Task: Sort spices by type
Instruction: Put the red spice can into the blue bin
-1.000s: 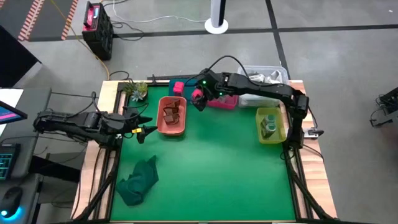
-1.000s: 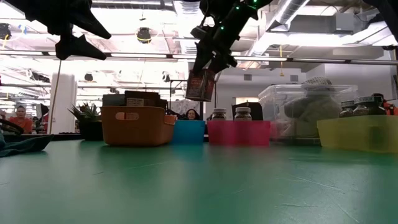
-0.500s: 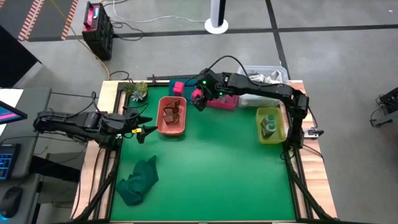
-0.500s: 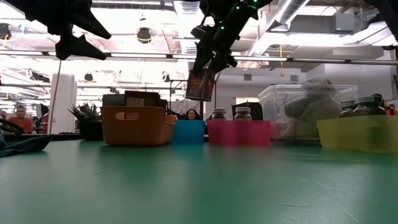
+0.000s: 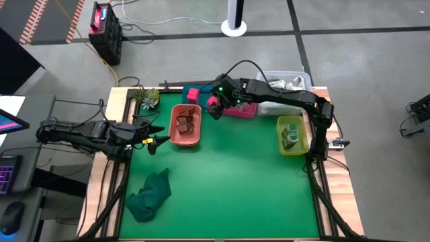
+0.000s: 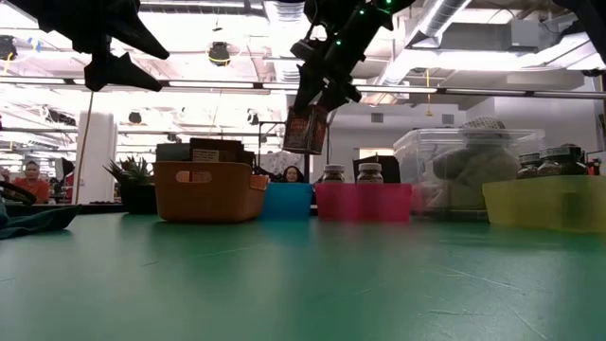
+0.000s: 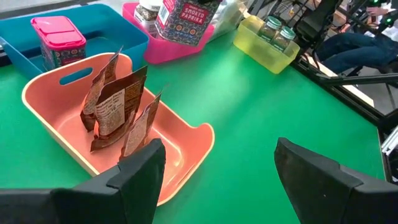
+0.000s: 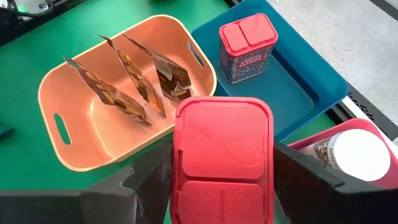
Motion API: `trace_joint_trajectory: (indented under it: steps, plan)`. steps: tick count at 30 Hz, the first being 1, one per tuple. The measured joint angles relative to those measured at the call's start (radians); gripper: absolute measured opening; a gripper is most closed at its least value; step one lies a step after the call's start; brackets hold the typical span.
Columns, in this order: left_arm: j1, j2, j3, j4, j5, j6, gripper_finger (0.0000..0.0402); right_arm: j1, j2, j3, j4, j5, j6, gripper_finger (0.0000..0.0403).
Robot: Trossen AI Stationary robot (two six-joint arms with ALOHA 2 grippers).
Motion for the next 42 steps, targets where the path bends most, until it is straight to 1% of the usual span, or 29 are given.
trace_joint_trajectory:
  steps: [5,6,10,11,12,15,22,23,24,26,31,42]
  plan:
    - [0.000,0.000,0.000,0.000,-0.012,0.000,0.0286,0.000,0.000,-0.001,0.063,0.003,0.008,0.0269]
    - [0.000,0.000,0.000,0.000,-0.012,-0.003,0.0286,0.000,0.000,-0.001,0.086,0.020,0.008,0.0269]
    - [0.000,0.000,0.000,0.000,-0.012,-0.043,0.0286,0.001,0.000,-0.011,0.164,0.182,0.010,0.0269]
    - [0.000,0.000,0.000,0.000,-0.012,-0.052,0.0286,-0.002,0.000,-0.014,0.179,0.210,0.010,0.0269]
    - [0.000,0.000,0.000,0.000,-0.012,-0.059,0.0286,-0.009,0.000,-0.016,0.202,0.214,0.011,0.0269]
    - [0.000,0.000,0.000,0.000,-0.013,-0.064,0.0286,-0.033,0.010,-0.021,0.259,0.217,0.026,0.0269]
    - [0.000,0.003,0.000,0.003,-0.018,-0.063,0.0286,-0.081,0.102,-0.026,0.294,0.206,0.067,0.0269]
    - [0.000,0.003,0.000,0.004,-0.020,-0.065,0.0286,-0.084,0.116,-0.019,0.320,0.206,0.070,0.0269]
    - [0.001,0.003,0.000,0.005,-0.021,-0.065,0.0286,-0.084,0.121,-0.011,0.347,0.201,0.079,0.0269]
    - [0.001,0.003,0.000,0.006,-0.021,-0.068,0.0286,-0.085,0.134,-0.013,0.339,0.198,0.087,0.0269]
    - [0.002,0.002,0.000,0.004,-0.020,-0.075,0.0286,-0.085,0.182,-0.016,0.393,0.176,0.091,0.0269]
    - [0.002,0.002,0.000,0.004,-0.019,-0.078,0.0286,-0.084,0.224,-0.014,0.417,0.178,0.116,0.0269]
